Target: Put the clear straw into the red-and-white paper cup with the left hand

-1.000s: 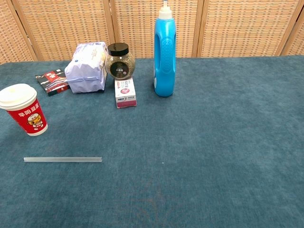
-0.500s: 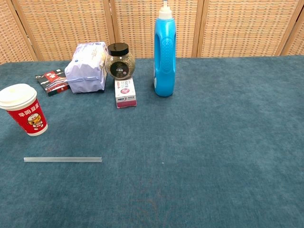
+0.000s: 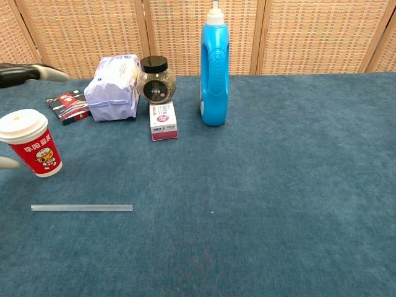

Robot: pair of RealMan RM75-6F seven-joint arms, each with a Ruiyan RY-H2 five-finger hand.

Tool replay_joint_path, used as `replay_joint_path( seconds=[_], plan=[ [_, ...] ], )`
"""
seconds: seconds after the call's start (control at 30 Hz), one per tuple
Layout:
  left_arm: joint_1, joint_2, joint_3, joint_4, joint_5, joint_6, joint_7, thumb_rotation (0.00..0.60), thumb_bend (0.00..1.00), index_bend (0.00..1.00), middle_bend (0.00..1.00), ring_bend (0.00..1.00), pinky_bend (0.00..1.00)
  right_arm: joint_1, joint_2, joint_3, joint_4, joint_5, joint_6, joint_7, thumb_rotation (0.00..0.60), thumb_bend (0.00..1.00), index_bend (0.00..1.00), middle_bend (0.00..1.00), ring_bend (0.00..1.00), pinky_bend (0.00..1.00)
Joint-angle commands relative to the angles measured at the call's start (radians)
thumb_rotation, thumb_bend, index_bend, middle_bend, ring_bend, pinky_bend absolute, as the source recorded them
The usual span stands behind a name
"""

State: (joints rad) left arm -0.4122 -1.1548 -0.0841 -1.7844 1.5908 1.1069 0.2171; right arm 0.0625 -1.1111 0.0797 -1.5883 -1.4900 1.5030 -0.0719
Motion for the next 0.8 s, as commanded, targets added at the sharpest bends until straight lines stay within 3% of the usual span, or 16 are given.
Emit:
replay_joint_path(
  seconds=[0.03,0.17,0.33,0.6,0.8],
  plan=[
    [-0.072,-0.054,-0.032,-0.026,-0.072,-0.092,0.072,0.600,0.08,0.21,0.00,0.00,0.00,0.001,0.000,0.003,0.003,0.007,-0.003,0.003,0.600,0.00,0.00,0.00,0.00,0.00],
    [-0.113,-0.139,-0.035,-0.010,-0.196,-0.167,0.176,0.600,0.09,0.29,0.00,0.00,0.00,0.003,-0.001,0.001,0.008,0.010,-0.010,0.009,0.600,0.00,0.00,0.00,0.00,0.00],
    [-0.128,-0.226,-0.032,0.024,-0.313,-0.159,0.277,0.600,0.17,0.34,0.00,0.00,0.00,0.004,0.001,0.001,0.011,0.010,-0.015,0.023,0.600,0.00,0.00,0.00,0.00,0.00],
    [-0.139,-0.296,-0.006,0.082,-0.351,-0.158,0.262,0.600,0.26,0.37,0.00,0.00,0.00,0.005,0.006,0.001,0.011,0.012,-0.019,0.038,0.600,0.00,0.00,0.00,0.00,0.00],
    [-0.153,-0.338,0.005,0.114,-0.381,-0.158,0.287,0.600,0.27,0.39,0.00,0.00,0.00,0.006,0.008,0.000,0.013,0.013,-0.023,0.047,0.600,0.00,0.00,0.00,0.00,0.00]
  ],
)
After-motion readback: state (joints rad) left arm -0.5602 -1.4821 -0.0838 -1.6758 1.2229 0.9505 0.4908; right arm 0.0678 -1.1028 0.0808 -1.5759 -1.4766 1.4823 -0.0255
